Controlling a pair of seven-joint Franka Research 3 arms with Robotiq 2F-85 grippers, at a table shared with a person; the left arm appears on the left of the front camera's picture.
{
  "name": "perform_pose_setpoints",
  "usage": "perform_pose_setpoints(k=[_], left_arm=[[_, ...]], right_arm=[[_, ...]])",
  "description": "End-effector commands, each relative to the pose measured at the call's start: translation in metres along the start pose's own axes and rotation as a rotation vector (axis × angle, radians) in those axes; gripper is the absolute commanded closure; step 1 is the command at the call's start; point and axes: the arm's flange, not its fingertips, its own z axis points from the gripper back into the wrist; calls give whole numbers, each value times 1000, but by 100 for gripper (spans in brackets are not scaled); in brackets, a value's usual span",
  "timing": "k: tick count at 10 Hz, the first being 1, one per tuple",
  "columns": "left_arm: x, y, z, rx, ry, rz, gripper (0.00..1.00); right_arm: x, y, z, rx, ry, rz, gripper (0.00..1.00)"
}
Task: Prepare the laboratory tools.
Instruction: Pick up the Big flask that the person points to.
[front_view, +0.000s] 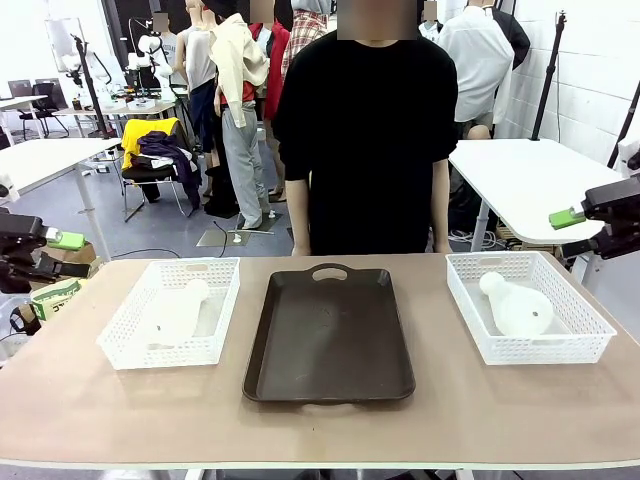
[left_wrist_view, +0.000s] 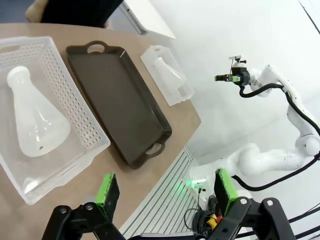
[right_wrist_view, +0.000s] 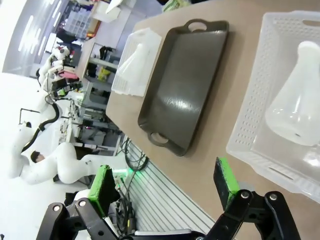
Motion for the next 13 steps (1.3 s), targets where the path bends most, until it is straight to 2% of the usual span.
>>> perform_pose_setpoints(k=[1,13], left_arm=[[6,-1,5,18,-10,-26,0],[5,0,5,18,12,-1,0]], right_arm=[[5,-4,-4,40,16,16,0],[2,-3,-11,19,41,-6,0]])
